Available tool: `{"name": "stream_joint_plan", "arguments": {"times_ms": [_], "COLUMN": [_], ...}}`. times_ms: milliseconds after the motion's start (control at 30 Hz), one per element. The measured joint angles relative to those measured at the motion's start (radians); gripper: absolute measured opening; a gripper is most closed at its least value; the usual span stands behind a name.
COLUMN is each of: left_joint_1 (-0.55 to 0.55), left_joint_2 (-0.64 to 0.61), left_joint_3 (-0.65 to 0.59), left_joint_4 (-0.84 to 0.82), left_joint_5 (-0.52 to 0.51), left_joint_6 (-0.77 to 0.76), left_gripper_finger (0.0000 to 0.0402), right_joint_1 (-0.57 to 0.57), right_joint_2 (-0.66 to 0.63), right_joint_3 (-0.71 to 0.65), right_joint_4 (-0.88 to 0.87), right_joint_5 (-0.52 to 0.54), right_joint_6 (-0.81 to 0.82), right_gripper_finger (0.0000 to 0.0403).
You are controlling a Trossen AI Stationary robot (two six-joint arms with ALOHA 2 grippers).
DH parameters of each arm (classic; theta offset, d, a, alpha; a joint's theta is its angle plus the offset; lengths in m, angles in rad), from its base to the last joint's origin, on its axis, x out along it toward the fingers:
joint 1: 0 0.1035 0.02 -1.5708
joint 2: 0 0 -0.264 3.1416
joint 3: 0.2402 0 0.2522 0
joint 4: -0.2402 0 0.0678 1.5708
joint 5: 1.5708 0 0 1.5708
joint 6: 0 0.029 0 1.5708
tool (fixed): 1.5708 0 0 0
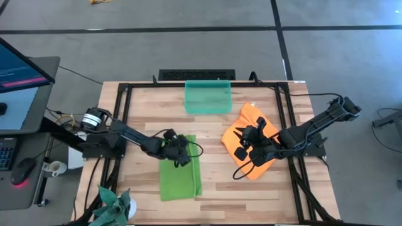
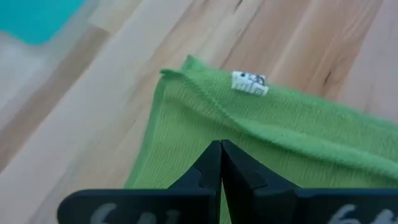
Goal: Roll microfiber towels into tight, uniform cylinder then place into a basket
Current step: Fold the green microfiber towel
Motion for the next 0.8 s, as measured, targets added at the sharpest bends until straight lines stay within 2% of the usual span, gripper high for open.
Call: {"name": "stream_joint_plan", "arguments": {"times_ms": [233,500,800], "left_joint_1": [0.013,0.042,0.081], "left_joint_2": [0.014,0.014,0.014], "left_joint_3": [0.0,0.0,0.0], "left_joint_4": [0.05,0.186,0.153], "left_joint_5": [0.046,0.1,0.092], "left_joint_6": [0.031,0.127,0.143], "left_gripper_finger": [0.0,0.0,0.0], "right_joint_1": [0.0,0.0,0.0], "right_joint_2": [0.0,0.0,0.0], "right_joint_3": [0.0,0.0,0.0], "right_joint_4": [0.003,0.003,0.003], "right_joint_5": [0.0,0.0,0.0], "right_joint_6": [-0.001,-0.001,-0.001], "right_gripper_finger": [0.0095,0.0095,0.0095]}}
